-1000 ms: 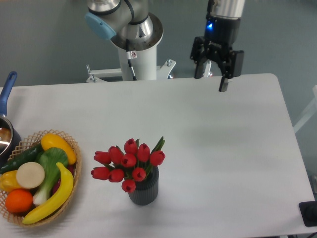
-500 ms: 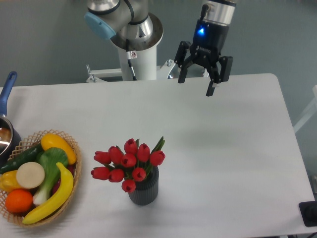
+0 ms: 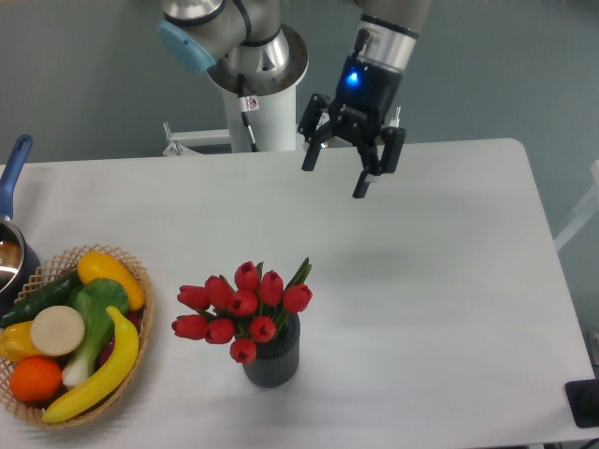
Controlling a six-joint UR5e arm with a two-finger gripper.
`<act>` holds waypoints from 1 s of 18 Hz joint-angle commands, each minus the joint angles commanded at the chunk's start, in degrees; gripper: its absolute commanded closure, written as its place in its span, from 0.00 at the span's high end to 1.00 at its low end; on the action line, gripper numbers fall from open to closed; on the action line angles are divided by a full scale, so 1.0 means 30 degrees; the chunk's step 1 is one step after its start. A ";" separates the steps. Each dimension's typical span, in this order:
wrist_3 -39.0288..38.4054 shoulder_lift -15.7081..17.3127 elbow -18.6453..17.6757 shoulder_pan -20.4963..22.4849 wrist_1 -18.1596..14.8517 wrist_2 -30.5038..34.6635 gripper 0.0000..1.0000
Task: Pick up the flowers from the vase
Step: 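Move the open gripper from its start pose toward the red tulips, then lower the open gripper around the tulip stems above the vase rim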
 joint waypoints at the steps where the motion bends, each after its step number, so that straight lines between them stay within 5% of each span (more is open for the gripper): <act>1: -0.0647 -0.0058 0.0000 -0.0117 0.0233 0.0000 1.00; 5: -0.2117 -0.0671 0.0029 -0.0558 0.0440 0.0000 1.00; 10: -0.2701 -0.2927 0.0498 -0.1173 0.1406 -0.1841 1.00; 13: -0.3466 -0.3659 0.0615 -0.1406 0.2925 -0.2021 1.00; 18: -0.3467 -0.5534 0.2280 -0.2344 0.3926 -0.1730 1.00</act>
